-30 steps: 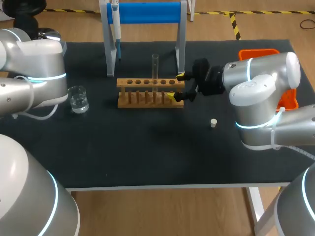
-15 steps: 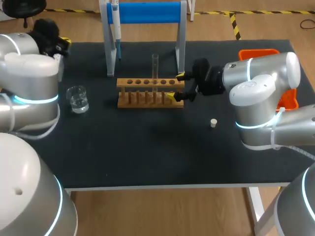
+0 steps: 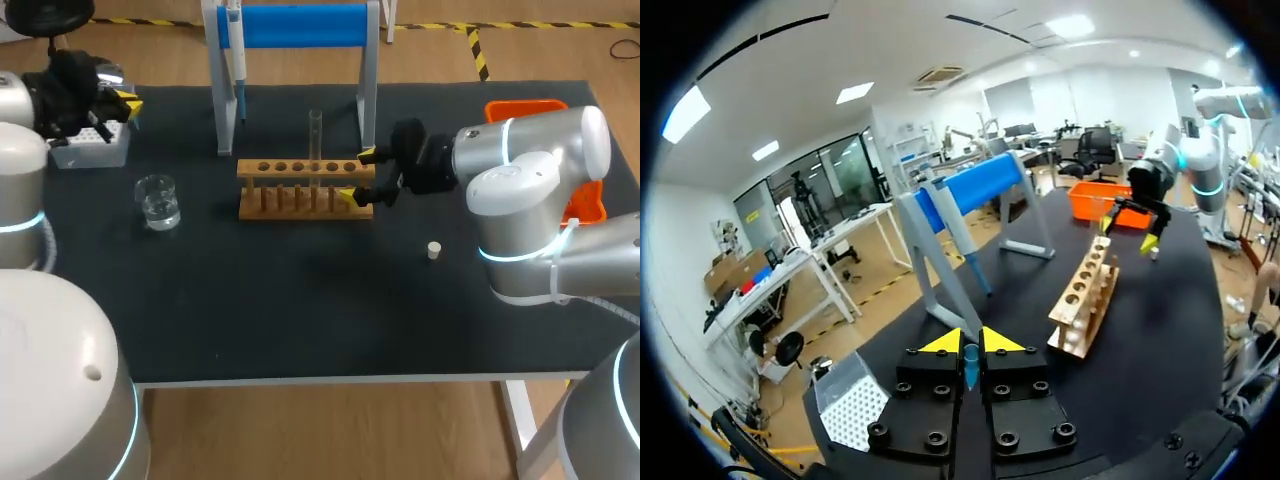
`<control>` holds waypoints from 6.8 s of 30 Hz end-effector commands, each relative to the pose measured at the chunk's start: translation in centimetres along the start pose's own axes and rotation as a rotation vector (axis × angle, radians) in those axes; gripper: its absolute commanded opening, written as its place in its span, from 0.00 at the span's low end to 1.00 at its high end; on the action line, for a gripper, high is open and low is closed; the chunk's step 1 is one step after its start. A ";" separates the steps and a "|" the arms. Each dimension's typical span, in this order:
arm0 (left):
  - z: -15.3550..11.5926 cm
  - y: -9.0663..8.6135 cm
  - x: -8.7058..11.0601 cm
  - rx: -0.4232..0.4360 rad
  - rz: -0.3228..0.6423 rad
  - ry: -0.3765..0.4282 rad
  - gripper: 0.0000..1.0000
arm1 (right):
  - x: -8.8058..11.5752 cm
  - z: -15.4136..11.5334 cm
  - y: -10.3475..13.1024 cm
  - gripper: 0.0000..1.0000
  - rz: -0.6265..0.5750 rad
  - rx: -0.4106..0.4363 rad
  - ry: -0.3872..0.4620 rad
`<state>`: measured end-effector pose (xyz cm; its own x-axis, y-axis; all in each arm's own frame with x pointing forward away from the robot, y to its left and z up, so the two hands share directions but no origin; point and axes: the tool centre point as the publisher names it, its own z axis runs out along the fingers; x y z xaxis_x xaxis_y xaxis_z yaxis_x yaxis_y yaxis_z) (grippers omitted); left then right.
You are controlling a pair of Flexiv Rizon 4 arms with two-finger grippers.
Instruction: Invert the test tube, pick up the pipette, mount the tip to pipette, aspirate from beaker and dispense into the tube, eject the tip, return the pipette, and cap with the stopper.
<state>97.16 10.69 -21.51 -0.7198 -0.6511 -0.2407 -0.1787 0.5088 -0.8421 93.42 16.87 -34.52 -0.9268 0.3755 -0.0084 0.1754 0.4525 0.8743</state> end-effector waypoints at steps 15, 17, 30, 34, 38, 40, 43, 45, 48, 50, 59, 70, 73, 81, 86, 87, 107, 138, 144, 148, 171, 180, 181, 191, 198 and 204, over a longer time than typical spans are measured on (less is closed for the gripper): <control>-3.0 -4.5 10.2 0.003 0.142 0.411 0.00 | 0.0 0.0 0.0 1.00 0.000 0.000 0.000; -2.7 -5.5 12.3 -0.014 0.171 0.456 0.00 | 0.0 0.0 0.0 1.00 0.000 0.000 0.000; -1.1 -8.6 21.2 -0.029 0.115 0.508 0.00 | 0.0 0.0 0.0 1.00 0.000 0.000 0.000; -0.8 -9.6 22.8 -0.029 0.116 0.512 0.00 | 0.0 0.0 0.0 1.00 0.000 0.000 0.000; -0.5 -10.3 24.1 -0.037 0.125 0.526 0.00 | 0.0 0.0 0.0 1.00 0.000 0.000 0.000; -0.3 -10.5 24.7 -0.048 0.140 0.544 0.00 | 0.0 0.0 0.0 1.00 0.000 0.000 0.000; 0.1 -10.8 25.5 -0.064 0.150 0.560 0.00 | 0.0 0.0 0.0 1.00 0.000 0.000 0.000; 0.4 -10.9 25.9 -0.083 0.159 0.568 0.00 | 0.0 0.0 0.0 1.00 0.000 0.000 0.000; 0.7 -11.1 26.4 -0.080 0.167 0.587 0.00 | 0.0 0.0 0.0 1.00 0.000 0.000 0.000; 0.8 -11.3 26.5 -0.079 0.171 0.593 0.00 | 0.0 0.0 0.0 1.00 0.000 0.000 0.000; 0.9 -11.4 26.6 -0.080 0.172 0.594 0.00 | 0.0 0.0 0.0 1.00 0.000 0.000 0.000; 0.9 -11.4 26.6 -0.080 0.172 0.594 0.00 | 1.7 -4.7 -0.4 1.00 -0.017 -0.089 0.036; 0.9 -11.4 26.6 -0.080 0.172 0.594 0.00 | 2.5 -6.5 -0.5 1.00 -0.058 -0.137 0.067; 0.9 -11.4 26.6 -0.080 0.172 0.594 0.00 | 5.2 -9.7 -0.1 1.00 -0.170 -0.303 0.202; 0.9 -11.4 26.6 -0.080 0.172 0.594 0.00 | 6.9 -10.4 0.4 1.00 -0.217 -0.383 0.263; 0.9 -11.4 26.6 -0.080 0.172 0.594 0.00 | 7.2 -10.5 0.4 1.00 -0.224 -0.399 0.273; 0.9 -11.4 26.6 -0.080 0.172 0.594 0.00 | 11.3 -11.2 2.2 1.00 -0.189 -0.495 0.418; 3.7 -14.4 32.4 -0.061 0.231 0.647 0.00 | 13.5 -9.5 4.9 1.00 -0.158 -0.531 0.460; 4.7 -15.1 33.4 -0.059 0.263 0.676 0.00 | 13.6 -9.3 5.2 1.00 -0.155 -0.533 0.470; 5.3 -15.1 33.9 -0.068 0.276 0.700 0.00 | 13.7 -9.2 5.5 1.00 -0.150 -0.534 0.476; 5.4 -15.1 34.0 -0.079 0.280 0.706 0.00 | 14.0 -7.6 7.7 1.00 -0.128 -0.494 0.495; 5.4 -15.1 34.0 -0.079 0.280 0.706 0.00 | 14.2 -6.9 8.4 1.00 -0.129 -0.484 0.518; 5.4 -15.1 34.0 -0.079 0.280 0.706 0.00 | 14.2 -6.9 8.4 1.00 -0.127 -0.484 0.520; 5.4 -15.1 34.0 -0.079 0.280 0.706 0.00 | 14.5 -6.4 8.7 0.75 -0.121 -0.489 0.534; 5.4 -15.1 34.0 -0.079 0.280 0.706 0.00 | 14.7 -6.3 9.0 0.57 -0.124 -0.498 0.542; 5.4 -15.1 34.0 -0.079 0.280 0.706 0.00 | 14.8 -6.4 9.1 0.50 -0.124 -0.502 0.544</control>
<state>78.99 -22.10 -19.63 -0.9985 0.0086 -0.0542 0.0466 0.6547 -0.7545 79.10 21.37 -23.55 -0.9864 -0.1645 0.0064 0.0074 -0.0053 1.0000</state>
